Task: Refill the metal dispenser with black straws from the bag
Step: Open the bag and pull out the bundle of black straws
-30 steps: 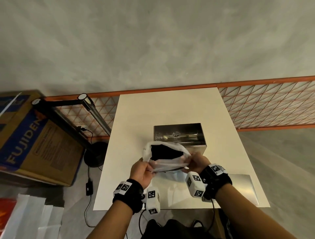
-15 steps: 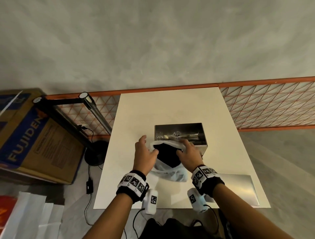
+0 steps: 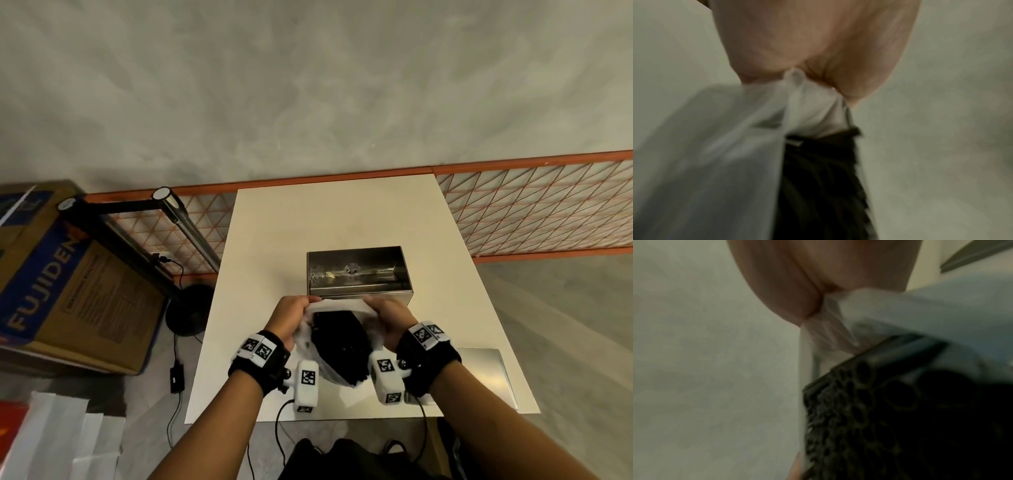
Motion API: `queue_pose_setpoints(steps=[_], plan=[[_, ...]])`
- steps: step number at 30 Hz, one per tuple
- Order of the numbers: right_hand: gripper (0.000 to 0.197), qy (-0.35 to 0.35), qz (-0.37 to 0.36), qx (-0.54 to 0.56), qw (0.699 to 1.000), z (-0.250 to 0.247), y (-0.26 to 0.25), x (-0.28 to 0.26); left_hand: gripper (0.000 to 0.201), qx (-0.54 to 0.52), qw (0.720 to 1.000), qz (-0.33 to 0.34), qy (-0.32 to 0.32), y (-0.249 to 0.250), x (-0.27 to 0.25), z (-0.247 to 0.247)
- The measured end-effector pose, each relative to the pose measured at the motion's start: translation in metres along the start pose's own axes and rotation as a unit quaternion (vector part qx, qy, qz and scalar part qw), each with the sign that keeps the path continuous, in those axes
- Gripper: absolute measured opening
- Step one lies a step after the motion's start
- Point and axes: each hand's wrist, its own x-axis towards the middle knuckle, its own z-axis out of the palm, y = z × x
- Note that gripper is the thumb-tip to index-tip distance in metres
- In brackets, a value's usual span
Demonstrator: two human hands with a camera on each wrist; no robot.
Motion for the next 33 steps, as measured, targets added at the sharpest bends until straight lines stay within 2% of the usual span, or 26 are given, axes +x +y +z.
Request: queue_pose_setpoints(steps=[3,5,6,8,10,13,15,19,21,22,24,26,28,30,33], plan=[[0.022,-0.020,-0.017,-0.065,0.998,-0.009,-0.003,-0.001,0.016,-0.011,0.998,-0.040,-0.053,0.000,-0.001,-0.008],[0.023,0.000,-0.050,-0.108,0.993,-0.009,-0.002,0.003,0.015,0.003,0.996,-0.057,-0.064,-0.004,0.001,-0.012],[0.018,0.023,-0.071,-0.117,0.990,-0.009,-0.001,0.007,0.014,0.000,0.997,-0.063,-0.055,-0.007,0.002,-0.014],[0.008,0.055,-0.090,-0.114,0.988,-0.012,0.000,0.011,0.014,-0.034,0.997,-0.071,0.003,-0.016,0.010,-0.020],[0.008,0.043,-0.079,-0.121,0.989,-0.016,0.002,0.013,0.016,-0.041,0.996,-0.058,0.063,-0.028,0.019,-0.027],[0.015,0.019,-0.084,-0.189,0.978,-0.016,0.002,0.010,0.022,0.027,0.997,-0.018,0.076,-0.035,0.019,-0.030],[0.017,0.007,-0.113,-0.260,0.959,-0.012,0.001,0.006,0.025,0.053,0.997,0.004,0.064,-0.031,0.015,-0.029],[0.025,-0.013,-0.177,-0.448,0.876,-0.001,0.000,0.005,0.023,0.103,0.994,0.026,0.023,-0.030,0.012,-0.020],[0.021,0.007,-0.178,-0.478,0.860,0.003,0.001,0.008,0.025,0.095,0.995,0.036,0.012,-0.032,0.013,-0.016],[0.020,0.023,-0.173,-0.479,0.860,0.005,0.000,0.009,0.027,0.096,0.995,0.041,0.008,-0.033,0.014,-0.015],[0.026,0.049,-0.160,-0.442,0.881,0.007,-0.001,0.012,0.028,0.096,0.994,0.056,0.000,-0.030,0.010,-0.011],[0.031,0.053,-0.147,-0.383,0.910,0.008,-0.002,0.013,0.021,0.096,0.992,0.082,-0.005,-0.026,0.006,-0.009],[0.032,0.062,-0.147,-0.353,0.922,0.004,-0.003,0.014,0.014,0.091,0.992,0.090,-0.007,-0.024,0.006,-0.012],[0.033,0.098,-0.159,-0.361,0.914,-0.006,0.001,0.024,0.012,0.076,0.995,0.060,-0.016,-0.022,0.009,-0.014],[0.037,0.126,-0.149,-0.406,0.893,-0.022,0.012,0.039,0.025,0.105,0.994,0.002,-0.015,-0.033,0.016,-0.018]])
